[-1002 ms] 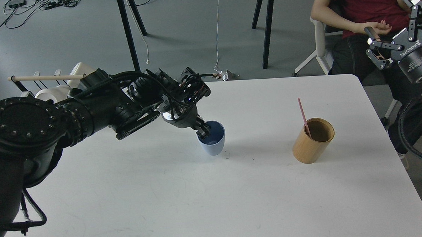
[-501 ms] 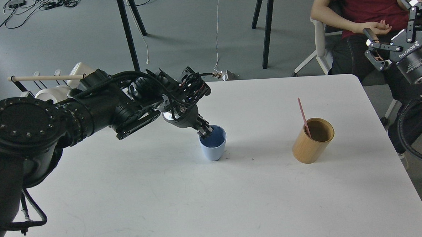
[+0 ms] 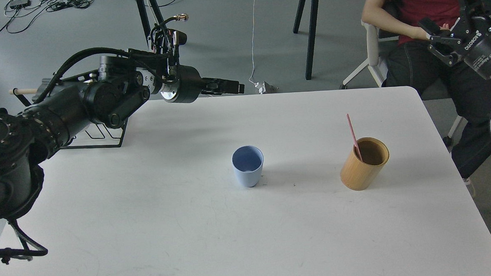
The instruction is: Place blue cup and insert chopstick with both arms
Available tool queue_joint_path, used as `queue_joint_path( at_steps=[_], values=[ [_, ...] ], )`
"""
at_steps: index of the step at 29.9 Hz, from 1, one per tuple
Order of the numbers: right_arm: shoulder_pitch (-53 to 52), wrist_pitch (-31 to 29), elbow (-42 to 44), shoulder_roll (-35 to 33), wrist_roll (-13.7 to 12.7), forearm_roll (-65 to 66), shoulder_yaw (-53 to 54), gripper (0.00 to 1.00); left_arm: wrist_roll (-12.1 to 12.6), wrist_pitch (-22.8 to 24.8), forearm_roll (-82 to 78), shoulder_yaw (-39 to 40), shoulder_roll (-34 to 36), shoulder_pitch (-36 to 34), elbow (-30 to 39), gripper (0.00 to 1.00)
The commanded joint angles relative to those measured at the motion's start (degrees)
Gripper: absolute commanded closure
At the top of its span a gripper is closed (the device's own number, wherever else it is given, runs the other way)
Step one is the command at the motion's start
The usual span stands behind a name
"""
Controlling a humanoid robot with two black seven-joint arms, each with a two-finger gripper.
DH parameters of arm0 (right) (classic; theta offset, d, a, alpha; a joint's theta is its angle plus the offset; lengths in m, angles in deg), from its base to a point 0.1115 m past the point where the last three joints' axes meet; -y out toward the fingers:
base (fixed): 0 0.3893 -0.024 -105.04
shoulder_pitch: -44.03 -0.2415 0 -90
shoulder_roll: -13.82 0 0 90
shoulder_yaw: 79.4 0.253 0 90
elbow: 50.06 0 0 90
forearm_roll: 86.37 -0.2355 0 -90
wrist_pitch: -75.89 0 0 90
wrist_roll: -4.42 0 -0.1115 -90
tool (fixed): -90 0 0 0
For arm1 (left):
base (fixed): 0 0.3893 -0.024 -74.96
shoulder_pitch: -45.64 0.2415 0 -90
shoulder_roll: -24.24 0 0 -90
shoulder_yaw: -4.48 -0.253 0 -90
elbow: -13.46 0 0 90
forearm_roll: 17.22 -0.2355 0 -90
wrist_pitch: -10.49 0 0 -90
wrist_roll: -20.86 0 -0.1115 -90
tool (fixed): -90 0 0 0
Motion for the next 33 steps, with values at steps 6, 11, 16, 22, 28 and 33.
queue_joint_path(
  at_steps=[6, 11, 16, 22, 28, 33],
  values=[
    [2.06, 16.31, -13.50, -9.35, 0.00, 29.20, -4.24, 0.05, -0.01, -0.01, 21.82, 13.51, 2.58, 4.55, 1.69, 0.02],
    [2.14, 26.34, -15.36, -9.88, 0.00, 44.33, -12.05, 0.05, -0.01, -0.01, 25.52, 20.11, 2.67, 5.61, 4.24, 0.02],
    [2.32, 30.29, -14.74, -8.92, 0.00, 50.31, -19.35, 0.05, -0.01, -0.01, 26.13, 21.96, 3.54, 5.96, 5.83, 0.02],
    [2.76, 32.32, -11.32, -5.15, 0.00, 54.62, -24.37, 0.05, -0.01, -0.01, 29.73, 21.96, 4.07, 6.14, 6.18, 0.02],
    [3.02, 33.29, -6.67, 0.83, 0.00, 55.86, -25.60, 0.06, -0.01, -0.01, 29.74, 21.96, 3.98, 6.58, 6.18, 0.02],
    [2.93, 33.38, -1.04, 6.63, 0.00, 57.88, -26.13, 0.07, -0.01, -0.01, 29.83, 21.96, 3.98, 7.02, 6.18, 0.02]
  ],
)
